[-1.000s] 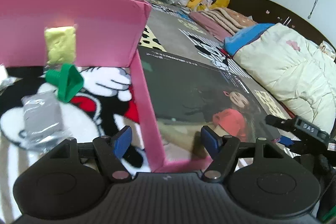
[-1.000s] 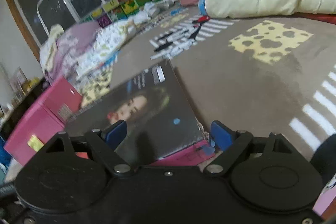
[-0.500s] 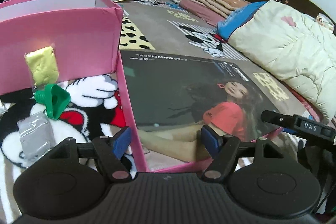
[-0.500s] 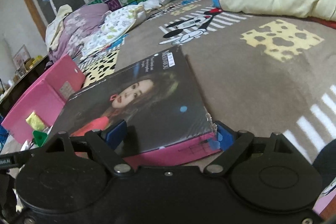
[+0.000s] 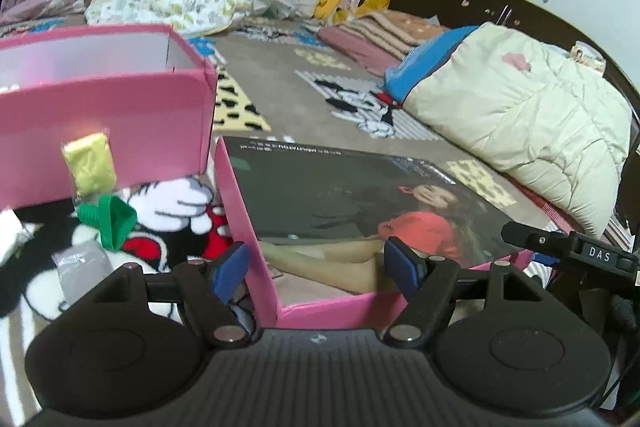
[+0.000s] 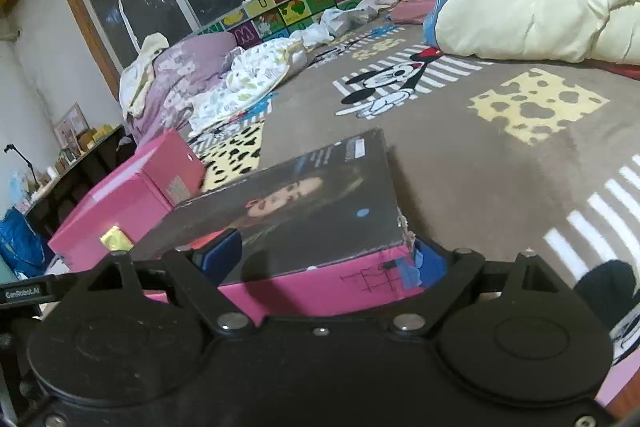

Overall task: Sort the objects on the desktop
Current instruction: 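Grasp opposite edges of the pink lid with both tools, then lift the pink lid with both tools and carry it toward the box, then lower the pink lid onto the pink box rim with both tools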

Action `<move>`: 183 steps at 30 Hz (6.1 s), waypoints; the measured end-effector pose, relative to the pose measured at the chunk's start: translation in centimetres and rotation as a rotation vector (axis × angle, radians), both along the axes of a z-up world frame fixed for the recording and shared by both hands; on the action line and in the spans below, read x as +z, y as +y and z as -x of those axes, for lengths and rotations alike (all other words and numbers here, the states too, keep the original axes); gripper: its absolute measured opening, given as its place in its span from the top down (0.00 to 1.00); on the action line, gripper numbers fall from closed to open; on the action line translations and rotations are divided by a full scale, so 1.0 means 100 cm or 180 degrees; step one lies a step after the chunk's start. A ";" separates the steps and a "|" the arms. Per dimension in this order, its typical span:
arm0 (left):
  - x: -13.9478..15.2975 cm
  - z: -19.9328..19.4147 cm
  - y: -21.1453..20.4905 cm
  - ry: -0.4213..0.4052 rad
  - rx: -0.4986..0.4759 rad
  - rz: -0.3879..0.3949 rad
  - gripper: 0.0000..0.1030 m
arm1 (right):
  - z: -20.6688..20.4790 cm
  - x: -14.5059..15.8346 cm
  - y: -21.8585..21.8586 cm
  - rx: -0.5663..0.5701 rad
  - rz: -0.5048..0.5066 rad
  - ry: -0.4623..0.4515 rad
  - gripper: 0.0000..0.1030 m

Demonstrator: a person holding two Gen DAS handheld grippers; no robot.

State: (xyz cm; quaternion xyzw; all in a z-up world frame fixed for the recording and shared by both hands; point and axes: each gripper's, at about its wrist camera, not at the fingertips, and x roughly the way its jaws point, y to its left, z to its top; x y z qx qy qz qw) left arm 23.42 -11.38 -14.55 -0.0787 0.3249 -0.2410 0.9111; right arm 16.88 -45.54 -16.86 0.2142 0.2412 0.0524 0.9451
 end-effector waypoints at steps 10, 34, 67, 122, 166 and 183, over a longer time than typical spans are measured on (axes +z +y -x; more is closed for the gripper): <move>0.035 0.027 0.009 -0.0457 -0.0056 0.0098 0.29 | 0.026 0.031 0.012 0.0075 0.0109 -0.0253 0.12; 0.066 0.019 0.150 -0.0935 0.0697 0.0370 0.29 | -0.064 0.099 0.138 0.0893 0.0416 -0.0734 0.12; 0.022 -0.084 0.274 -0.0788 0.1021 0.0315 0.29 | -0.188 0.086 0.270 0.1401 0.0793 -0.0720 0.12; 0.026 -0.071 0.222 -0.0968 0.1487 -0.0171 0.27 | -0.230 0.059 0.226 0.1030 0.0273 -0.0356 0.14; 0.046 -0.106 0.232 -0.0654 0.1404 0.0284 0.24 | -0.236 0.081 0.236 0.1197 0.0355 -0.0518 0.31; 0.028 -0.102 0.255 -0.0507 0.1571 0.0534 0.24 | -0.230 0.099 0.268 0.1302 0.0751 -0.0700 0.31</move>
